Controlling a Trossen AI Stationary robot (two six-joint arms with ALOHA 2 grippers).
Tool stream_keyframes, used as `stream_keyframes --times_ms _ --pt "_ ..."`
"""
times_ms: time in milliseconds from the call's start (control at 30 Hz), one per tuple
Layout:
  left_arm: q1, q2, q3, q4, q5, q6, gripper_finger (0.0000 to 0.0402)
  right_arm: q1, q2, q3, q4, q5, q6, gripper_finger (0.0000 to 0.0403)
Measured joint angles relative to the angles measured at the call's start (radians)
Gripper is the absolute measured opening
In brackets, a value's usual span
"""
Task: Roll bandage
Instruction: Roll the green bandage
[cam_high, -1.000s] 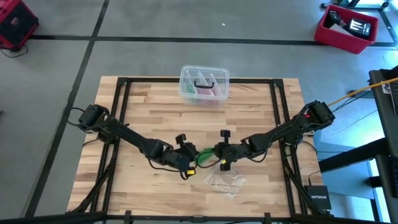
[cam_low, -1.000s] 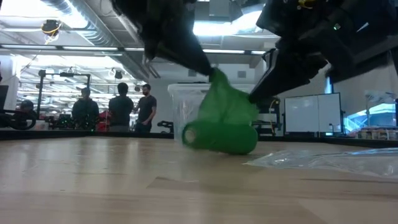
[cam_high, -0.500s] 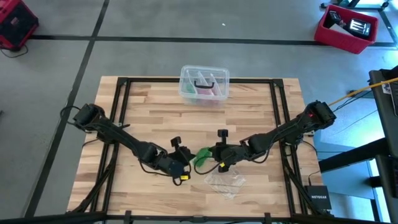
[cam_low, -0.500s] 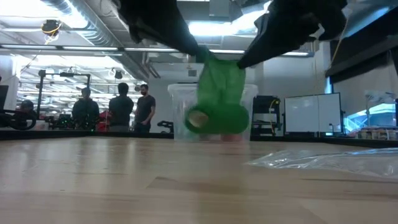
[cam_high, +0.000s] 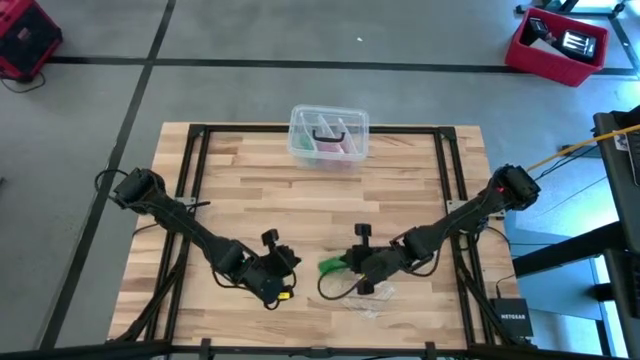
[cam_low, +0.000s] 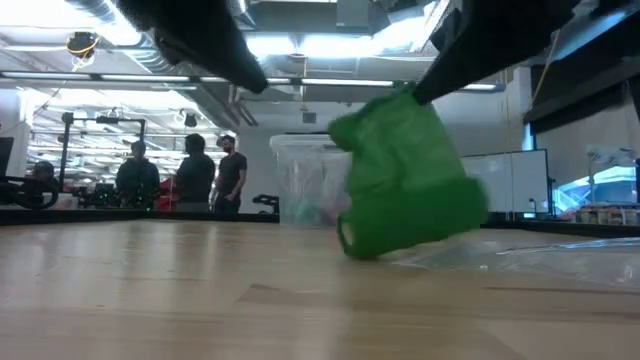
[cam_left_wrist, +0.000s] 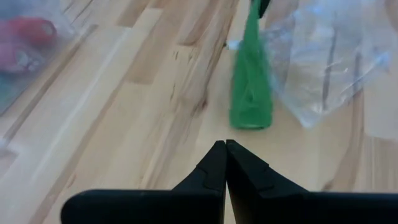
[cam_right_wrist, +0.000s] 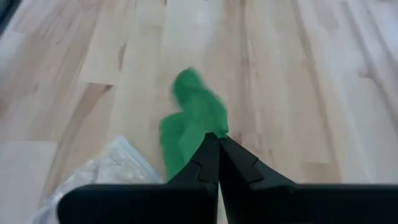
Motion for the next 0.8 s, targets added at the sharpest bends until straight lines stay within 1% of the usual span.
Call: stream_keyframes --times_ms 100,200,300,367,433,567,633,700,800 --pt "0.003 0.0 -0.022 -0.012 -0.002 -0.028 0.0001 -0.007 0.019 -0.002 0.0 0.006 0.018 0.0005" --pt "0.013 0.0 -0.054 0.009 -0.003 -0.086 0.0001 -0.026 0.044 -0.002 0.008 0.005 0.017 0.0005" --pt "0.027 0.001 -0.079 0.021 0.007 -0.138 0.0014 -0.044 0.06 -0.002 0.007 -0.001 0.017 0.0005" --pt "0.03 0.001 -0.096 0.055 0.012 -0.161 0.0035 -0.049 0.065 -0.003 0.007 -0.001 0.017 0.0005" --pt "0.03 0.001 -0.118 0.129 0.014 -0.156 0.0063 -0.049 0.066 -0.003 0.008 -0.001 0.016 0.0005" --pt "0.03 0.002 -0.143 0.289 0.03 -0.089 0.0125 -0.048 0.066 -0.003 0.006 0.027 -0.003 0.0005" --pt "0.03 0.004 -0.163 0.376 0.044 -0.06 0.0148 -0.049 0.066 -0.003 0.001 0.035 -0.006 0.0005" --pt "0.03 0.02 -0.174 0.452 0.054 -0.028 0.0163 -0.056 0.066 -0.003 0.002 0.033 -0.006 0.0005" --pt "0.03 0.071 -0.18 0.523 0.062 -0.012 0.0171 -0.064 0.066 -0.003 0.007 0.029 0.002 0.0005"
